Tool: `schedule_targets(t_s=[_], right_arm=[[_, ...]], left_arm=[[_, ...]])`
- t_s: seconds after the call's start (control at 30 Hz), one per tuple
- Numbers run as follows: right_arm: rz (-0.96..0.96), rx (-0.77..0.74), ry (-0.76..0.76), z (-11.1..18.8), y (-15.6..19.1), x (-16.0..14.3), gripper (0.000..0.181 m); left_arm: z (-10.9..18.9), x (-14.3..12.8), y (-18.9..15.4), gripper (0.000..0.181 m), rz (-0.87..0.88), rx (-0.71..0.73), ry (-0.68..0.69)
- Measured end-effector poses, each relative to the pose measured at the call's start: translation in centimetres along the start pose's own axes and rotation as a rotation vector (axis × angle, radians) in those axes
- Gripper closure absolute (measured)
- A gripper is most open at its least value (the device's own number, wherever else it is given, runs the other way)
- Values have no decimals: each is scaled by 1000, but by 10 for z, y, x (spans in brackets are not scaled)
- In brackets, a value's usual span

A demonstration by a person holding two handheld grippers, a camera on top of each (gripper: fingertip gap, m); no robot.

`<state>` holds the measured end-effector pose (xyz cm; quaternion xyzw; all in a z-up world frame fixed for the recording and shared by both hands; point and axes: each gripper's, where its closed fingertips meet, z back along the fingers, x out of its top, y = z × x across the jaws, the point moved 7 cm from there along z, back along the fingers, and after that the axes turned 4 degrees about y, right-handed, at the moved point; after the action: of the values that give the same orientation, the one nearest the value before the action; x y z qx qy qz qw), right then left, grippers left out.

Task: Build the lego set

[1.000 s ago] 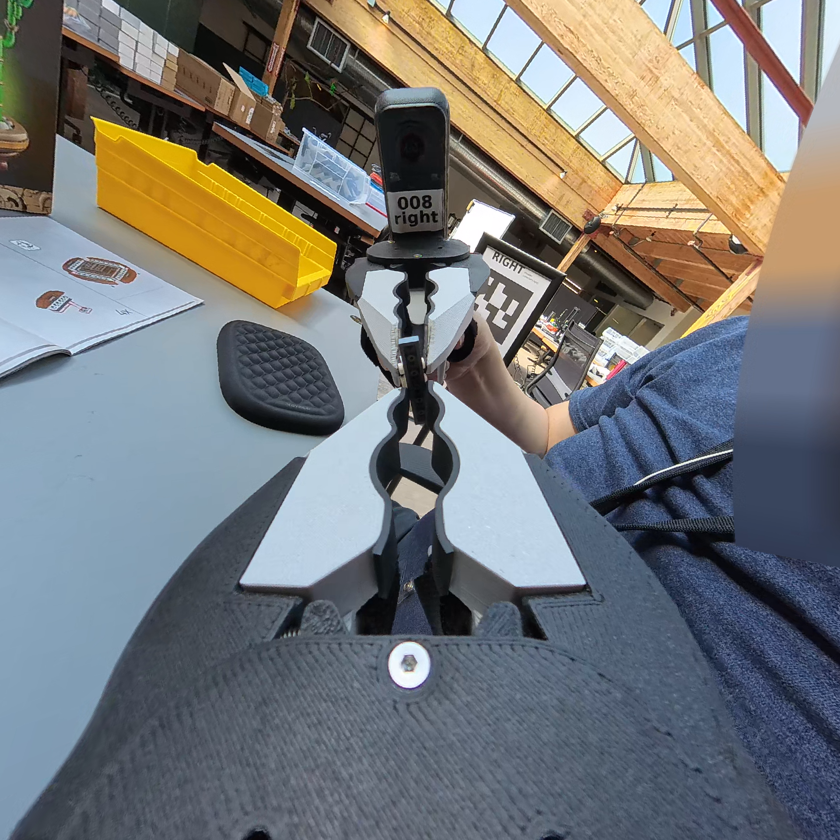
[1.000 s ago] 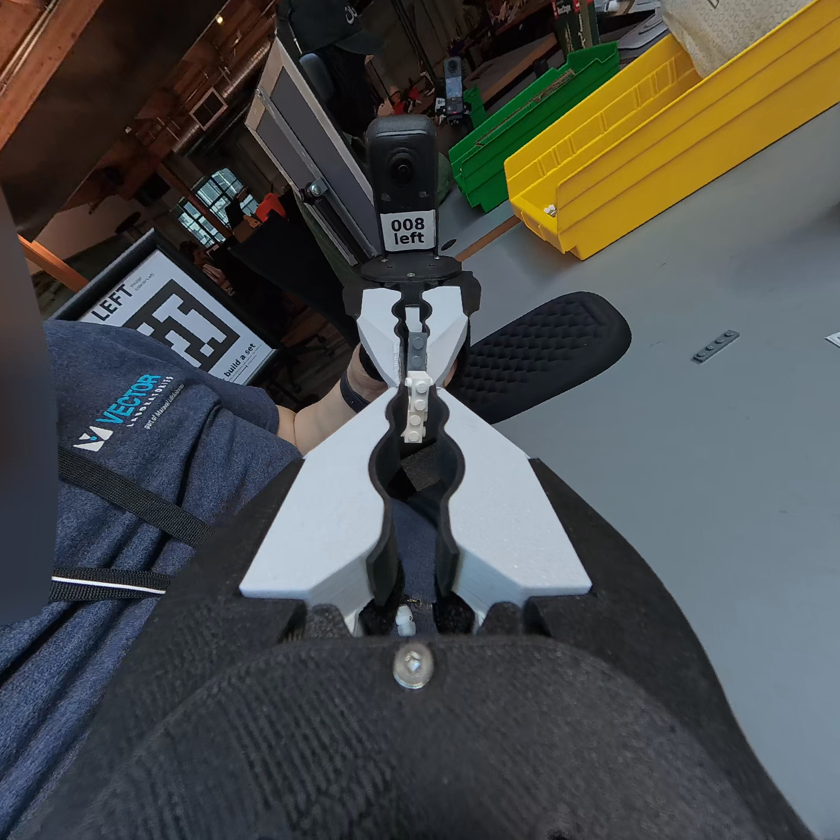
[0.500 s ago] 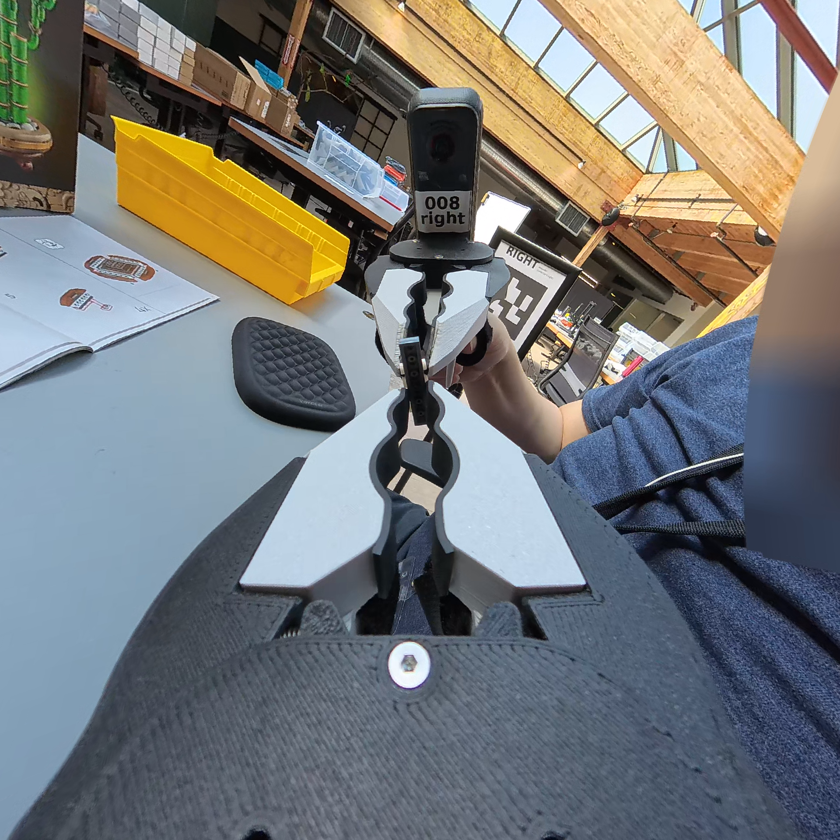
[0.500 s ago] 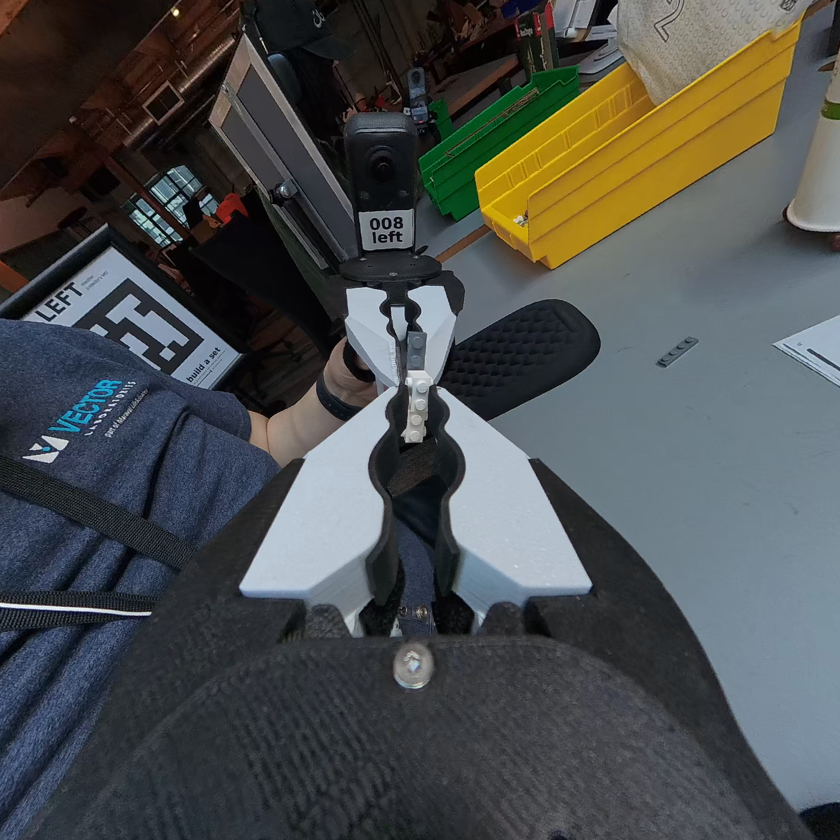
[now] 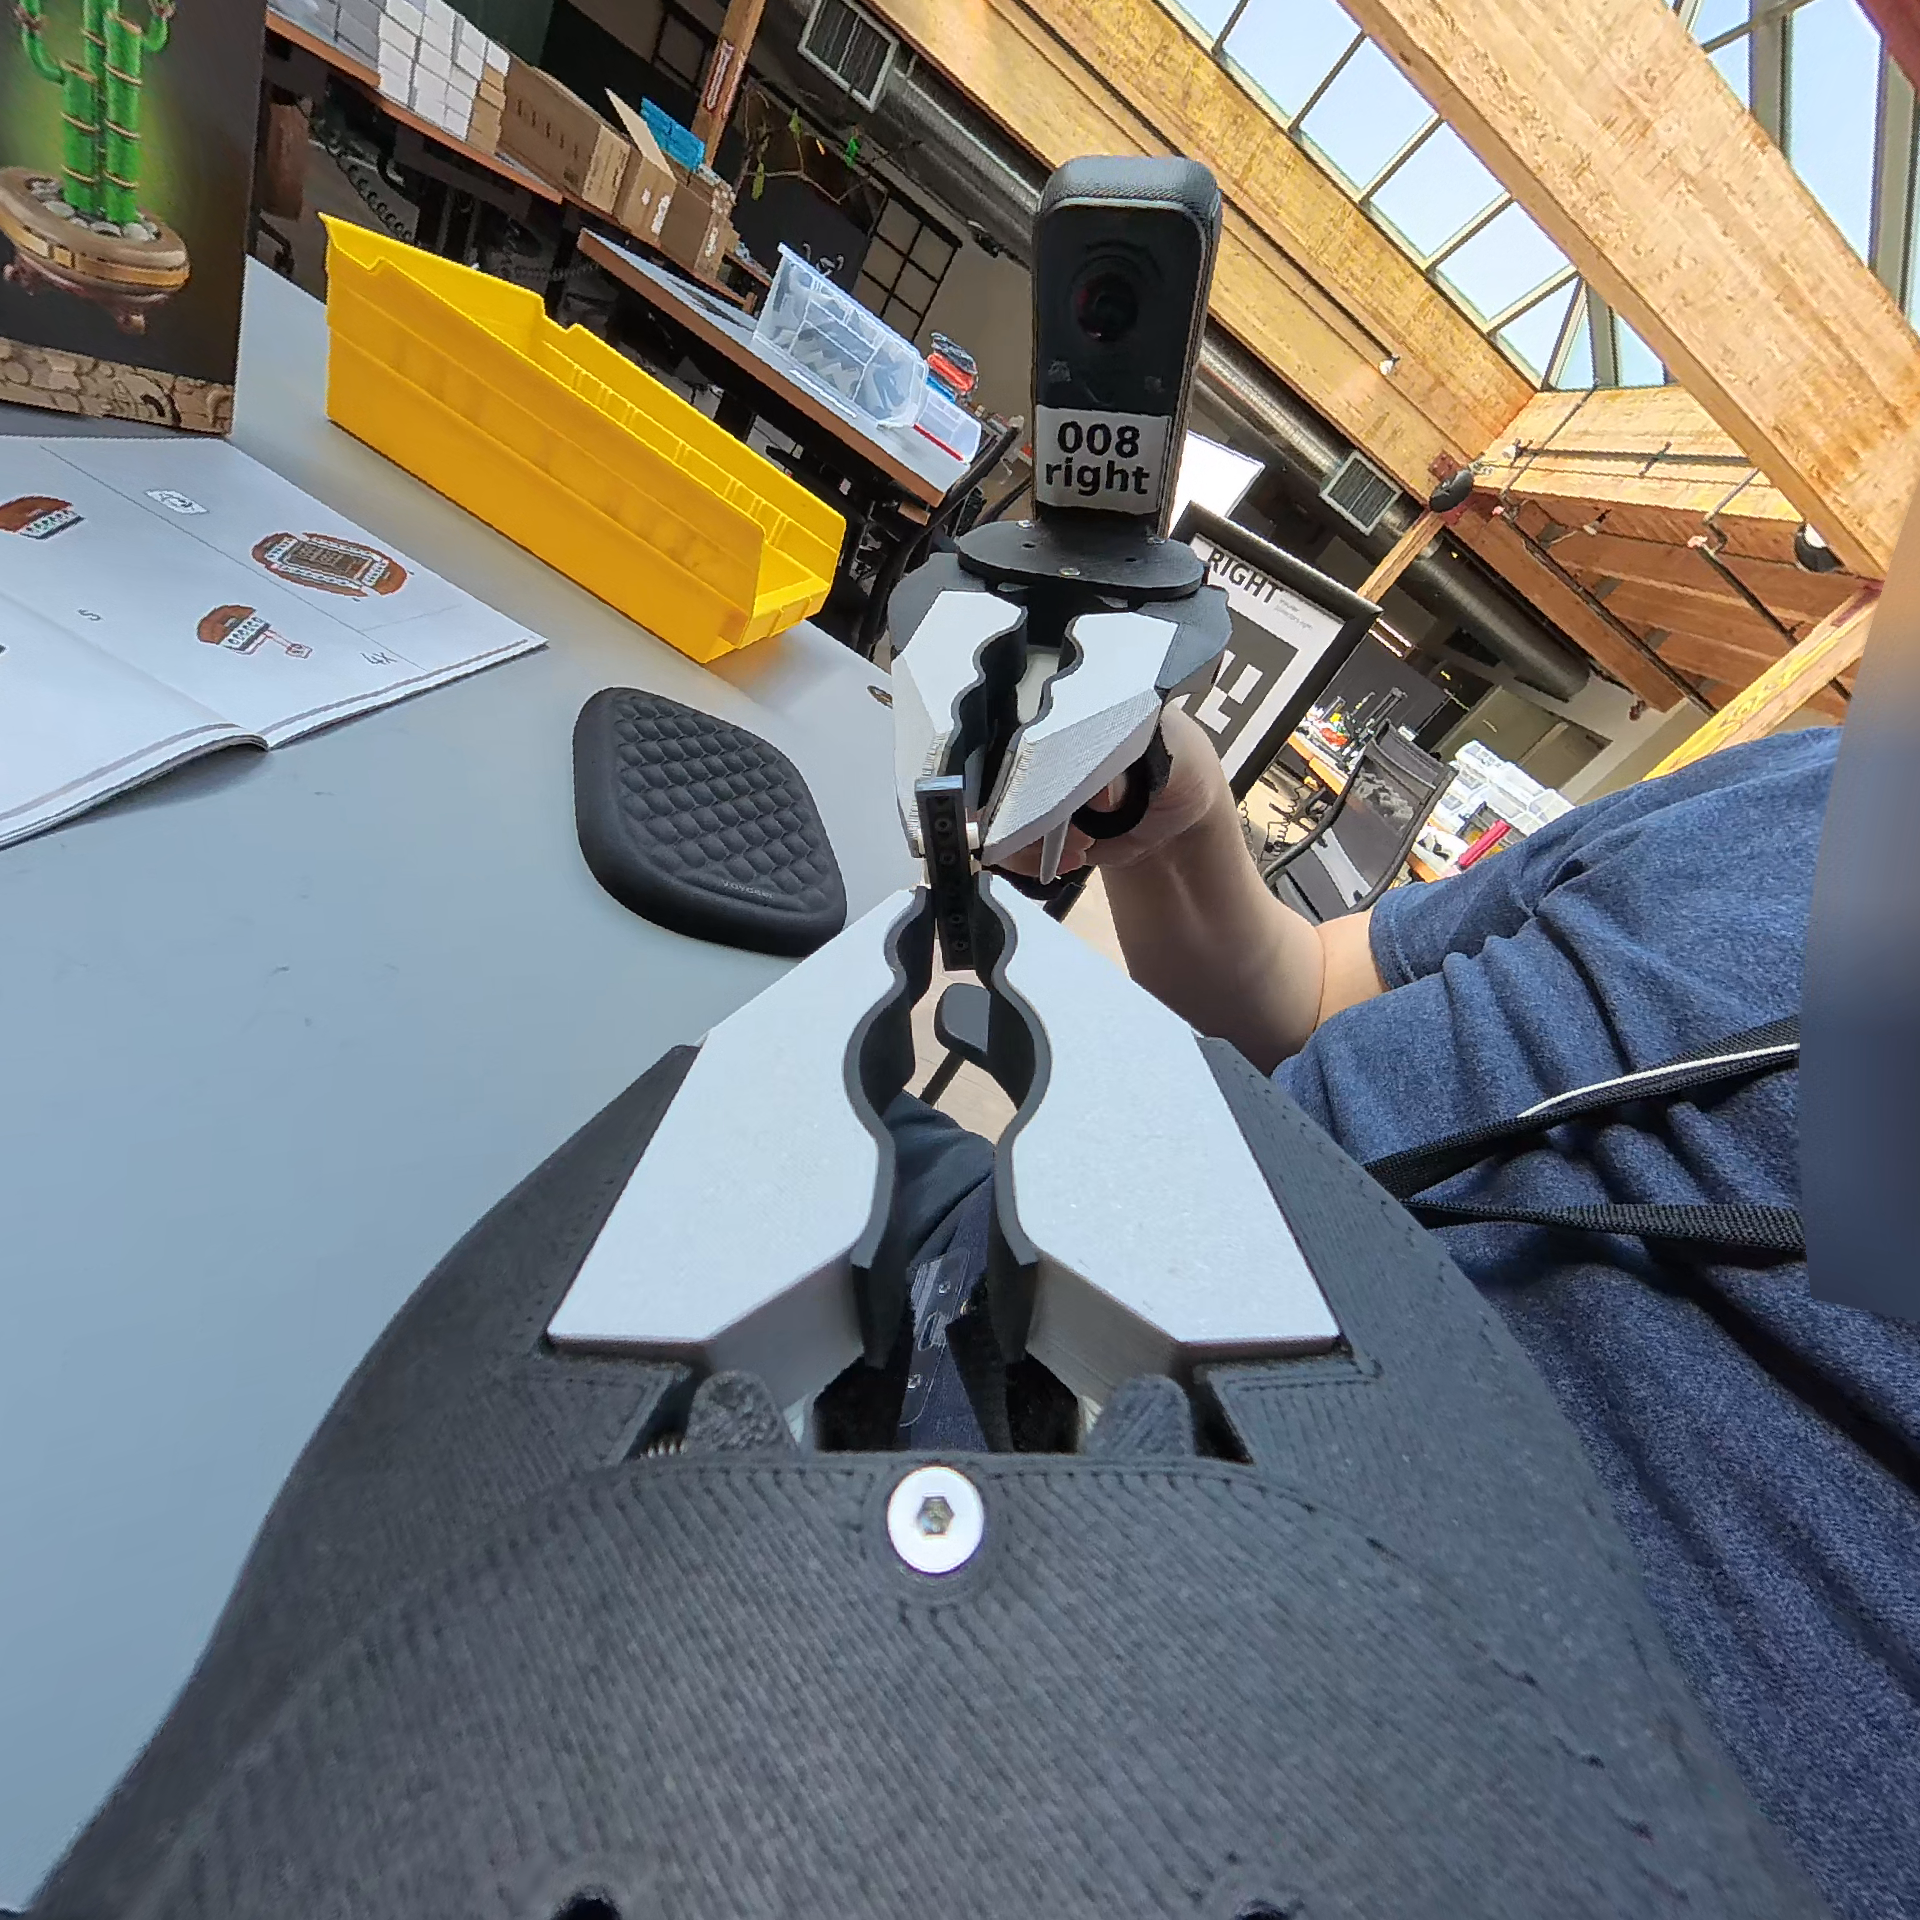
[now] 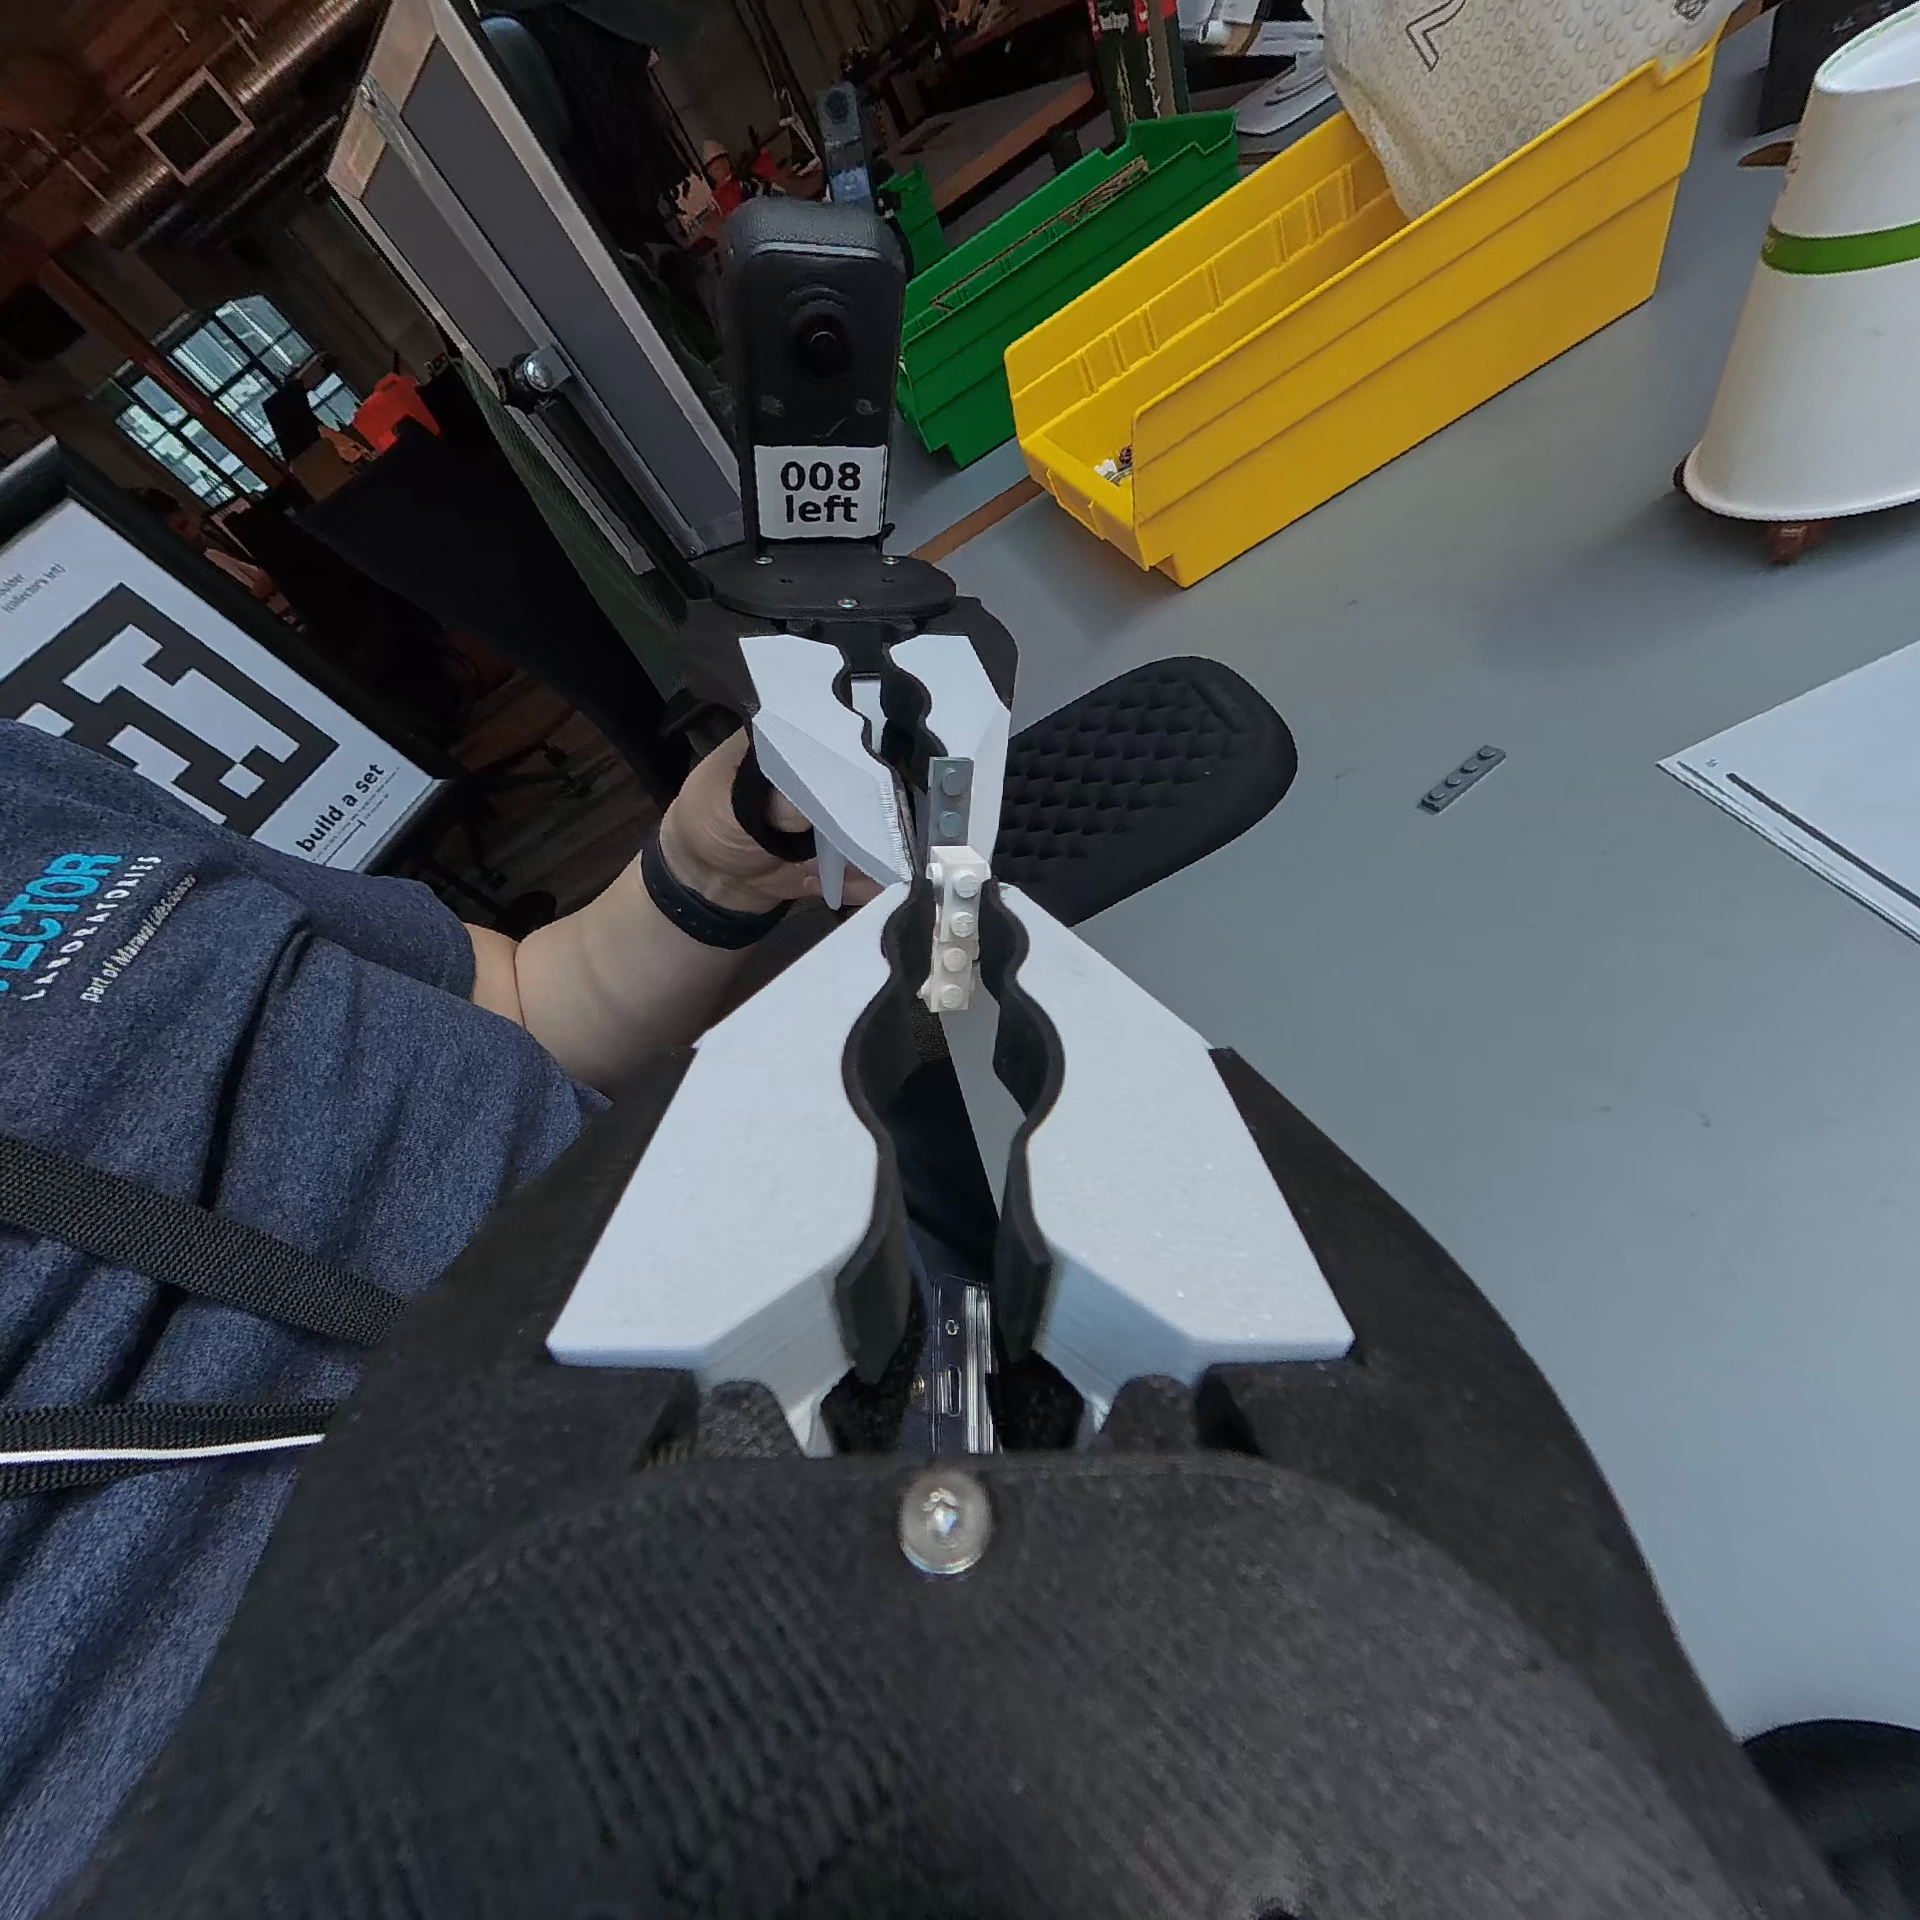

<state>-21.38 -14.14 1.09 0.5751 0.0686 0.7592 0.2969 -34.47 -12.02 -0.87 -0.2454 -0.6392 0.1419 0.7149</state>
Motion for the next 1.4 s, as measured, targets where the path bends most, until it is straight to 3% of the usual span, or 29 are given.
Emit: schedule_targets(t_s=[0.2,0.67,1.4], right_arm=[[6,-26,5,-1,-2,1,174],[-70,93,-95,8,-13,3,174],[6,65,-119,7,-13,7,173]], left_arm=[[0,-1,3,176,10,14,-8],[-5,7,4,176,-11,5,-85],[-7,8,4,176,-22,22,-128]])
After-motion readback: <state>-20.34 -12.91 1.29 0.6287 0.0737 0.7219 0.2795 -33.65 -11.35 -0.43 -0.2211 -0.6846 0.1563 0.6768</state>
